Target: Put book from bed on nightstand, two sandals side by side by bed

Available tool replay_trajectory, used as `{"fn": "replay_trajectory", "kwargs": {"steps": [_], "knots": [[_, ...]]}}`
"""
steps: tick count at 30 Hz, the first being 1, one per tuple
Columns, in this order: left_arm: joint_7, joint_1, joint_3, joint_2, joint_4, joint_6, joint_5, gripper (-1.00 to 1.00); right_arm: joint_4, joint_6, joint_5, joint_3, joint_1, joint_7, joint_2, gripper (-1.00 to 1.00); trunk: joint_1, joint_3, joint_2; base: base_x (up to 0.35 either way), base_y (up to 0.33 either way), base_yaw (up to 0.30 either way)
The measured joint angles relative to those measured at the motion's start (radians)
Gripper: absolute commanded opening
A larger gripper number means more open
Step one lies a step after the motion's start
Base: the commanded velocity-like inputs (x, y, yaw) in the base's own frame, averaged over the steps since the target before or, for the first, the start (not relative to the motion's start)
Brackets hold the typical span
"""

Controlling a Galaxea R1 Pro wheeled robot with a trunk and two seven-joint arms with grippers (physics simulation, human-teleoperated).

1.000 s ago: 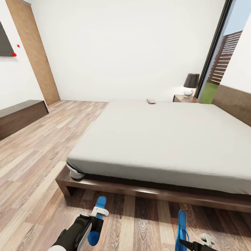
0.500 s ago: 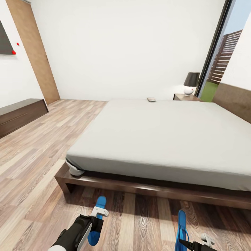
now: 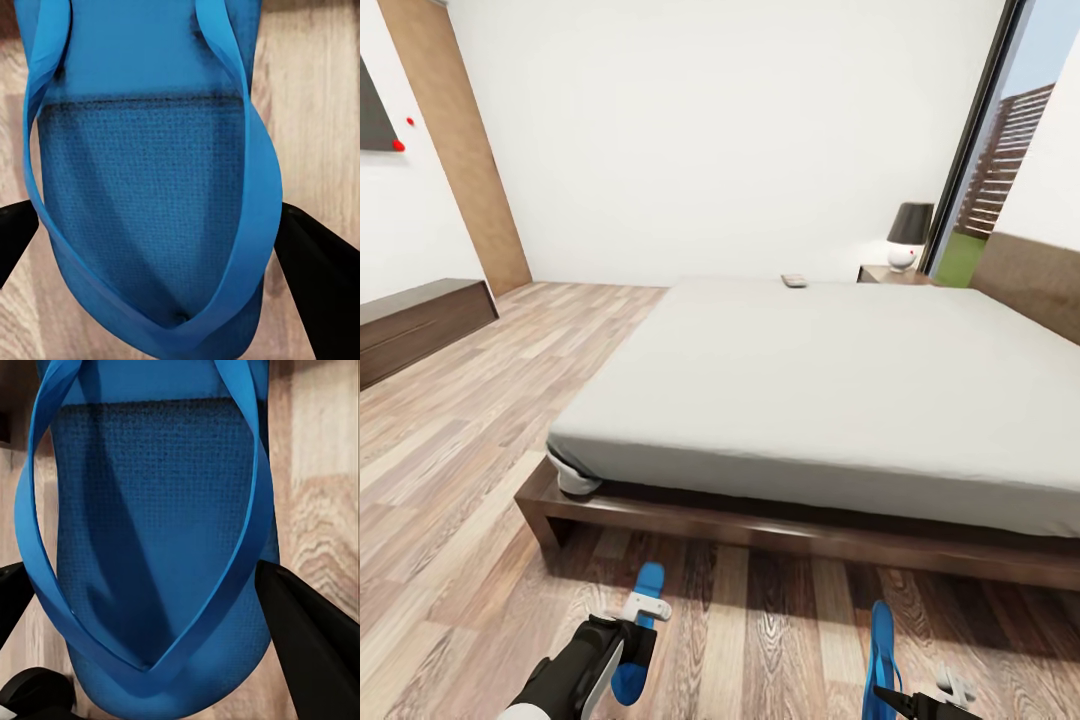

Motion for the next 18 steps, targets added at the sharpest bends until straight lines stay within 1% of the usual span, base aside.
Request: {"fn": "replay_trajectory", "kwargs": {"steps": [2,3,4,5,6,7,9,11,18], "knots": [[0.0,0.0,0.001,0.0,0.0,0.004,0.001,-1.0,0.0,0.0,0.0,0.0,0.0,0.0,0.0,-1.0,0.008,-0.006,-0.014,0.0,0.0,0.0],[0.0,0.0,0.001,0.0,0.0,0.019,0.004,-1.0,0.0,0.0,0.0,0.0,0.0,0.0,0.0,-1.0,0.012,-0.009,-0.021,0.0,0.0,0.0],[0.0,0.0,0.001,0.0,-0.003,0.043,0.005,-1.0,0.0,0.0,0.0,0.0,0.0,0.0,0.0,-1.0,0.015,-0.013,-0.028,0.0,0.0,0.0],[0.0,-0.001,0.002,0.0,-0.021,0.098,0.009,-1.0,0.0,0.0,0.0,0.0,0.0,0.0,0.0,-1.0,0.019,-0.016,-0.035,0.0,0.0,0.0],[0.0,-0.002,0.002,0.0,-0.042,0.136,0.015,-1.0,0.0,0.0,0.0,0.0,0.0,0.0,0.0,-1.0,0.023,-0.019,-0.042,0.0,0.0,0.0],[0.0,-0.002,0.002,0.0,-0.062,0.165,0.023,-1.0,0.0,0.0,0.0,0.0,0.0,0.0,0.0,-1.0,0.027,-0.022,-0.049,0.0,0.0,0.0],[0.0,-0.003,0.003,0.001,-0.088,0.196,0.042,-1.0,0.0,0.0,0.0,0.0,0.0,0.0,0.0,-1.0,0.034,-0.028,-0.063,0.0,0.0,0.0],[0.001,-0.003,0.01,0.001,-0.103,0.211,0.063,-1.0,0.0,0.0,0.0,0.0,0.0,0.0,0.0,-1.0,0.042,-0.035,-0.076,0.0,0.0,0.0],[0.003,-0.003,0.014,0.002,-0.108,0.217,0.07,-1.0,0.0,0.0,0.0,0.0,0.0,0.0,0.0,-1.0,0.045,-0.062,-0.078,0.0,0.0,0.0]]}}
